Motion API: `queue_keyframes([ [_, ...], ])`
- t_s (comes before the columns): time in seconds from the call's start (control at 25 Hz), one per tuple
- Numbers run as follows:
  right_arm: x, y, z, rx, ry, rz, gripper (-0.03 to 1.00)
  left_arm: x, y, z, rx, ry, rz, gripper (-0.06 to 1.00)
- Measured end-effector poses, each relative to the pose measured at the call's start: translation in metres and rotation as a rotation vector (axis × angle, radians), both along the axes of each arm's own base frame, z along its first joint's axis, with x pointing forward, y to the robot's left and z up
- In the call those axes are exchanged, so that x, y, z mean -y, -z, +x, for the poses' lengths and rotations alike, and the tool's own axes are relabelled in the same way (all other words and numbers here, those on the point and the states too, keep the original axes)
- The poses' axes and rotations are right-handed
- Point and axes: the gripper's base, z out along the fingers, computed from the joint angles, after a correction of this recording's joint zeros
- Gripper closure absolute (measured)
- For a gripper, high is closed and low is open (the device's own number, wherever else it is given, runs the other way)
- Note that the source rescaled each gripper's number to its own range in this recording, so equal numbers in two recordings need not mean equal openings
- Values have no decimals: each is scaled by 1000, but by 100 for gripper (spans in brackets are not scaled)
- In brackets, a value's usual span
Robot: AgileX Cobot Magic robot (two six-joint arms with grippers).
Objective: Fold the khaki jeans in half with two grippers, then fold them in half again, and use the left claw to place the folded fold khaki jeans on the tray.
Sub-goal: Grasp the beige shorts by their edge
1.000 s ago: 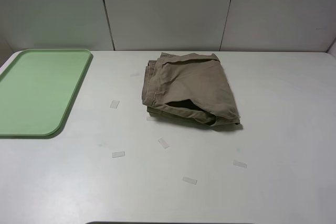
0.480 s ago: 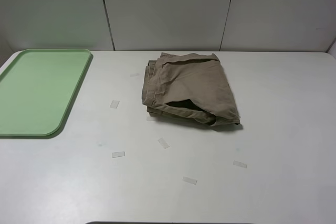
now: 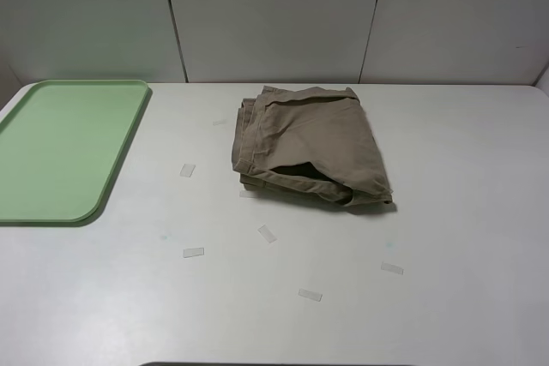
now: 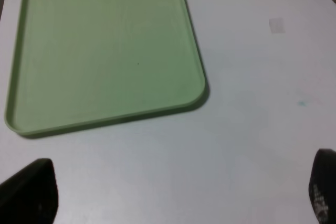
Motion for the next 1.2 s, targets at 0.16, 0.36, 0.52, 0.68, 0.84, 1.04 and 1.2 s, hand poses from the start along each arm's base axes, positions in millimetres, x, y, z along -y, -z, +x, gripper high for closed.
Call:
queue_keyframes([
  [0.16, 1, 8, 6, -18, -19, -2, -3, 0, 0, 0, 0, 0, 0, -4],
  [0.36, 5, 26, 15, -81, -37, -27, -3, 0, 0, 0, 0, 0, 0, -4],
  [0.52, 8, 33, 18, -114, -22, -42, -3, 0, 0, 0, 0, 0, 0, -4],
  [0.68, 11, 33, 18, -115, 8, -36, -3, 0, 0, 0, 0, 0, 0, -4],
  [0.84, 11, 34, 18, -117, 21, -1, -3, 0, 0, 0, 0, 0, 0, -4],
  [1.04, 9, 33, 18, -119, 21, 43, -3, 0, 0, 0, 0, 0, 0, -4],
  [1.2, 9, 33, 18, -119, 21, 47, -3, 0, 0, 0, 0, 0, 0, -4],
])
